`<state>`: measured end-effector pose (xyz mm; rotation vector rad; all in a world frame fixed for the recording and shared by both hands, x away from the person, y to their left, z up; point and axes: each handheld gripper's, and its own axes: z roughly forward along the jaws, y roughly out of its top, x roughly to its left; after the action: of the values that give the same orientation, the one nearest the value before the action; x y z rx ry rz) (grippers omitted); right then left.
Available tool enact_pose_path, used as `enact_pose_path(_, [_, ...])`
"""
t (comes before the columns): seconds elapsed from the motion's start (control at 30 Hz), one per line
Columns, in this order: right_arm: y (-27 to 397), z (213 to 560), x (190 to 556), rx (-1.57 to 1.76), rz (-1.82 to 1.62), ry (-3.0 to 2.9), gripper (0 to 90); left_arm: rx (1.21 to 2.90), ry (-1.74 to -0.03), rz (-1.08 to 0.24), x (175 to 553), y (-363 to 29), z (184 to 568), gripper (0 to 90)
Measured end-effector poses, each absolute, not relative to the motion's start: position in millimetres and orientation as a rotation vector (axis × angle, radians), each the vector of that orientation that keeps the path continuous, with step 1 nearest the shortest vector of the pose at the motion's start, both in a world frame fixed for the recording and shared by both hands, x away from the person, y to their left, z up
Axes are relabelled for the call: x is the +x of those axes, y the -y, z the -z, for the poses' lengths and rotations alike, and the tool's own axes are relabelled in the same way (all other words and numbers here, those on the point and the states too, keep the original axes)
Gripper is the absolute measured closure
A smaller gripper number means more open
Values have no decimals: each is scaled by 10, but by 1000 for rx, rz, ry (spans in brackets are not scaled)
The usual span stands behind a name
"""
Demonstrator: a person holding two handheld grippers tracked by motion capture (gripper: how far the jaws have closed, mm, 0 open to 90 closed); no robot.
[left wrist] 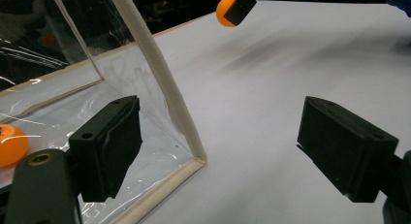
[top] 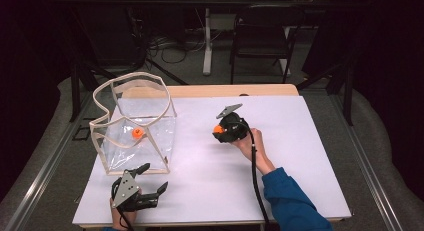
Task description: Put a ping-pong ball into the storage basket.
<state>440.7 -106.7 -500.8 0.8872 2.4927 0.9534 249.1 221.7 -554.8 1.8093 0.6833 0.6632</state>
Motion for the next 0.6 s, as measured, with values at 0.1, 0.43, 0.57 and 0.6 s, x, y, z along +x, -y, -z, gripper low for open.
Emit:
enact_pose_path(0.1, [1071,4980,4398,884,-964,-2487,508,1812,-682,-664,2491,-2215,5547,158])
enact_pose_path(0.43, [1077,4875,4358,868,-993,-2470,508,1811,-683,-665,2492,-2215,5548,158])
enact_pose_path(0.57, [1077,4843,4346,856,-995,-2463,508,1812,-683,-664,2492,-2215,5547,158])
enact_pose_path(0.6, [1077,4836,4344,853,-995,-2462,508,1814,-681,-665,2495,-2215,5547,158])
